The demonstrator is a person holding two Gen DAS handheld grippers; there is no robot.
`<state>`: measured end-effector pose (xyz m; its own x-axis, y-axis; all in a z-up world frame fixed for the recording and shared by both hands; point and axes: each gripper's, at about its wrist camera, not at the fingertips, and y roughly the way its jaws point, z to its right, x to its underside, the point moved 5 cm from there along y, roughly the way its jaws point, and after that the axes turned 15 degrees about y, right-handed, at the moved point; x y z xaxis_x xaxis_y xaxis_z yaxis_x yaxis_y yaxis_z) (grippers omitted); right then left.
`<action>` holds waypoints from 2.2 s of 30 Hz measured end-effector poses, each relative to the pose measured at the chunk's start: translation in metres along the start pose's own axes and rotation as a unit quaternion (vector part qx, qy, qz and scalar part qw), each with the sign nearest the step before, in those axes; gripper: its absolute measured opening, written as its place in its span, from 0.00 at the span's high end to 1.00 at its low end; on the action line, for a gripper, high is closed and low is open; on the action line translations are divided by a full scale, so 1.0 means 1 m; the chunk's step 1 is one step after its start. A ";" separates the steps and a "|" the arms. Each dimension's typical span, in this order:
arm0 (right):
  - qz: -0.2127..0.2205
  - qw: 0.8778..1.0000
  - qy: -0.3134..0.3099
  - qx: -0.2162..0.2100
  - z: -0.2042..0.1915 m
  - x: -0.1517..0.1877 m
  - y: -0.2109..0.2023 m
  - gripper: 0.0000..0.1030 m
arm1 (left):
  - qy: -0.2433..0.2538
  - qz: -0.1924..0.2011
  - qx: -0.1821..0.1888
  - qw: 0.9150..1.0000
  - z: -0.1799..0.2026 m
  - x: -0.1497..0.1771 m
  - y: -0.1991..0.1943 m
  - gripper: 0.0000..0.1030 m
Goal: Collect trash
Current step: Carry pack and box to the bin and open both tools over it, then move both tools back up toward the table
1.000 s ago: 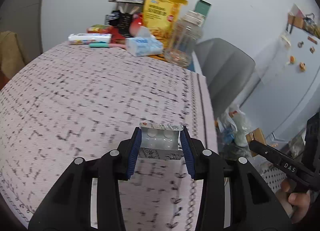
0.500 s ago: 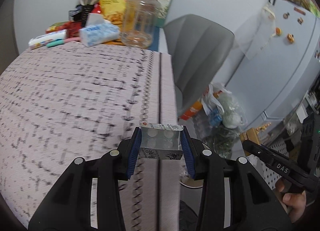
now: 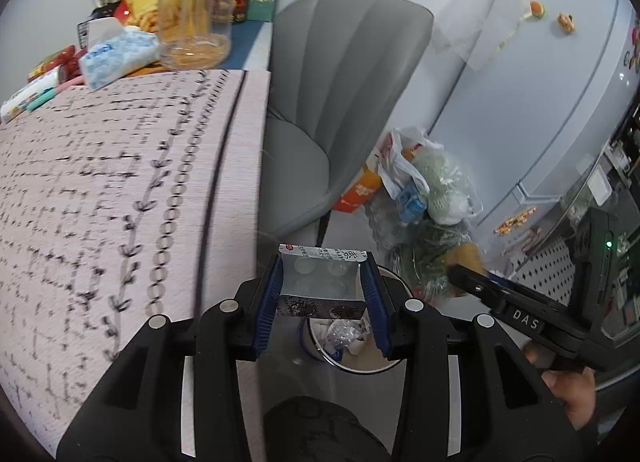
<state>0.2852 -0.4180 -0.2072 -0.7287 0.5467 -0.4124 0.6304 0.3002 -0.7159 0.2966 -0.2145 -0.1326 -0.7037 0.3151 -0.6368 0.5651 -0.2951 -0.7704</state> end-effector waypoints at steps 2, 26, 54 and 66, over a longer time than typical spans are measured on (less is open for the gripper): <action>0.014 1.000 -0.013 -0.013 0.004 -0.005 0.006 0.27 | 0.006 -0.007 0.003 1.000 0.007 -0.002 0.009 0.61; 0.036 0.993 0.103 0.033 0.141 -0.005 -0.032 0.28 | 0.058 -0.046 0.059 0.996 0.098 -0.016 0.085 0.07; 0.040 0.999 0.007 0.012 0.021 0.021 -0.079 0.08 | -0.017 0.052 0.010 0.998 0.000 0.008 -0.064 0.06; 0.055 0.996 -0.069 0.001 -0.057 0.040 -0.123 0.08 | -0.058 0.110 -0.029 0.992 -0.037 0.031 -0.150 0.06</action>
<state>0.1934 -0.3886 -0.1036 -0.6855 0.4630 -0.5619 0.7079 0.2435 -0.6630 0.2063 -0.1273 -0.0377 -0.6032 0.1409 -0.7850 0.7326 -0.2913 -0.6152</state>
